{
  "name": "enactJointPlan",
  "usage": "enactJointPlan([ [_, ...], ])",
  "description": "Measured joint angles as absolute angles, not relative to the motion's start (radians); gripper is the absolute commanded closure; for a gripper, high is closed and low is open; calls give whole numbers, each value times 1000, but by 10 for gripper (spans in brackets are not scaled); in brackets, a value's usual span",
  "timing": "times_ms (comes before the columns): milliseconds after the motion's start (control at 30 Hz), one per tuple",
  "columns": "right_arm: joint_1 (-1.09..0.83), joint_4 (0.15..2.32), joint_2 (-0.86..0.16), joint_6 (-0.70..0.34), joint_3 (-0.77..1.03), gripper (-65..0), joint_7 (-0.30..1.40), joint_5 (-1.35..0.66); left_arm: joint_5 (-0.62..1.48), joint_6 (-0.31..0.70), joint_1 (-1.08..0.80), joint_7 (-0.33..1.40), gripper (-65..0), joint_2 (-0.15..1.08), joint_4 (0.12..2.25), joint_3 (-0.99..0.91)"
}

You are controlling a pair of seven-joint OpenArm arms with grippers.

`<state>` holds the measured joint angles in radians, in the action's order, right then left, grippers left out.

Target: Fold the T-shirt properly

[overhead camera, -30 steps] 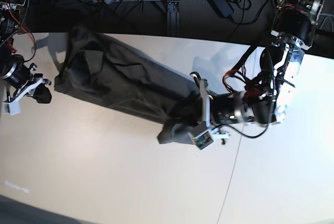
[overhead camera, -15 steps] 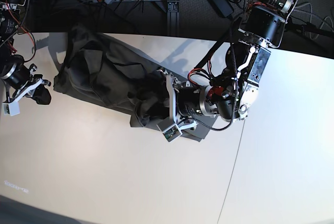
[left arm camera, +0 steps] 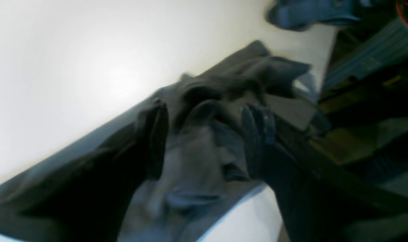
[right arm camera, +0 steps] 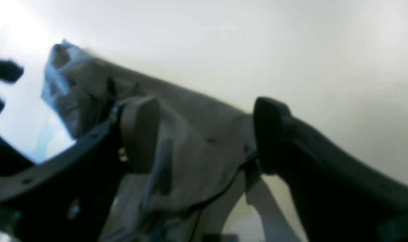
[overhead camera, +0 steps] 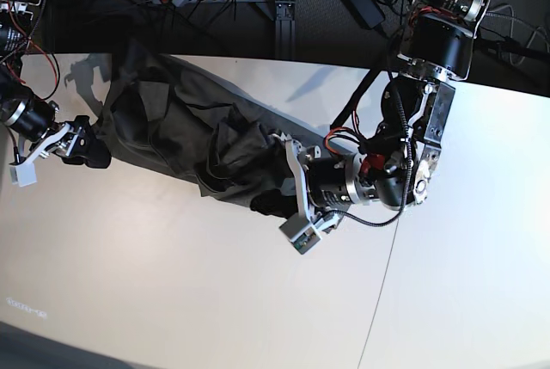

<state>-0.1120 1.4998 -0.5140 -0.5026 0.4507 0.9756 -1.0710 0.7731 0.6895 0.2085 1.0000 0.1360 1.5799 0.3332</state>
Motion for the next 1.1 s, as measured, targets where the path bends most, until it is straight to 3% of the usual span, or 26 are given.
enactJointPlan([
  [367, -340, 1579, -483, -504, 451, -434, 978, -1094, 822, 690, 208, 1011, -378, 232, 1581, 231],
  [867, -344, 1573, -296, -505, 455, -434, 865, -1012, 806, 690, 208, 1010, -377, 292, 1581, 230],
  [1100, -338, 1573, -282, -504, 463, -434, 857, -994, 807, 690, 208, 1002, -377, 297, 1581, 231],
])
